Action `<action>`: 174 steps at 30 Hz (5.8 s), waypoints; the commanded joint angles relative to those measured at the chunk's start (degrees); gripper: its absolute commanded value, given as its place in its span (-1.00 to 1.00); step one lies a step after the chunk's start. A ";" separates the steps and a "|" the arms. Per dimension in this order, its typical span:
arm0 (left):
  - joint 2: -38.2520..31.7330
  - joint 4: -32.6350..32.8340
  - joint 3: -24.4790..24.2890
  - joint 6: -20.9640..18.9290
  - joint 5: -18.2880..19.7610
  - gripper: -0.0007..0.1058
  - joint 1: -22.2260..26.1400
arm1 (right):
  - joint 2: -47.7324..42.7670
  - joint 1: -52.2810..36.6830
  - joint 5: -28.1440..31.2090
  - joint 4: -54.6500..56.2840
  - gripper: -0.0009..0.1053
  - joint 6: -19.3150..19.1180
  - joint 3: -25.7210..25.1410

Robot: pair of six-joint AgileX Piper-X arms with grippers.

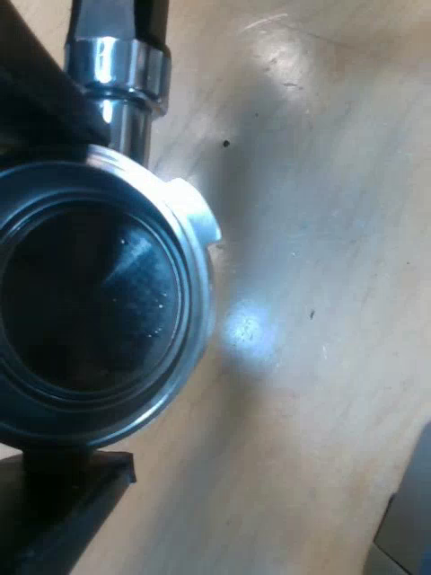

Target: Put the handle in the coffee machine

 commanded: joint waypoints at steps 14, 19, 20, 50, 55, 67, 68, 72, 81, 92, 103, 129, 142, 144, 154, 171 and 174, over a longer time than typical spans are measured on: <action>-0.17 -0.65 -0.10 0.28 1.40 -0.98 -0.37 | -0.84 -0.04 -1.13 -0.34 -0.98 0.43 -0.80; -0.17 -0.65 -0.10 0.28 3.60 -0.98 -0.37 | -0.84 -0.04 1.46 -0.34 -0.98 1.75 -0.80; -0.17 -0.65 -0.10 0.28 3.89 -0.98 -0.37 | -0.84 -0.04 1.80 -0.34 -0.98 1.85 -0.80; -0.37 0.00 -0.10 -6.23 5.60 -0.98 2.24 | -4.59 -0.04 6.58 -4.17 0.53 2.50 -0.80; -2.93 3.01 -0.10 -4.65 9.41 -0.98 10.23 | -10.24 0.14 10.32 -4.29 0.53 2.02 -0.80; -11.43 9.43 -0.22 -1.09 16.02 -0.98 25.93 | -18.87 1.90 16.88 -6.34 0.53 1.20 -0.25; -11.73 10.78 -0.22 0.14 16.02 -0.98 26.64 | -19.13 3.04 17.35 -7.39 0.53 1.11 0.07; -11.85 14.90 -0.33 2.69 16.02 -0.98 28.66 | -19.19 8.16 23.34 -11.92 0.53 -0.11 1.96; -11.85 17.92 -2.28 6.52 15.88 -0.98 33.87 | -19.19 19.94 36.40 -30.27 0.53 -0.11 12.49; -11.85 19.19 -3.17 7.58 14.01 -0.98 39.24 | -18.86 23.49 40.63 -51.83 0.53 -0.11 24.95; -11.85 19.63 -3.17 9.78 13.73 -0.98 42.51 | -13.70 23.49 39.89 -80.71 0.53 -7.11 36.36; -11.85 22.92 -3.17 14.72 5.80 -0.98 42.77 | 11.44 26.07 49.12 -101.57 0.53 -11.71 29.98; -11.59 22.92 -3.17 15.67 5.26 -0.98 42.77 | 19.20 26.07 53.71 -109.38 0.53 -11.41 26.96; -11.59 22.92 -3.17 15.52 5.26 -0.98 42.77 | 19.20 26.07 53.71 -110.26 0.53 -11.41 26.96; -11.59 22.92 -3.17 14.34 6.29 -0.98 42.77 | 19.20 26.07 53.71 -110.25 0.53 -11.30 26.96; -11.59 22.13 -3.17 13.39 6.50 -0.98 42.77 | 19.20 26.07 53.71 -110.14 0.53 -11.30 26.96; -11.59 21.99 -3.17 13.05 6.50 -0.98 42.77 | 19.20 26.07 53.71 -110.14 0.53 -11.30 26.96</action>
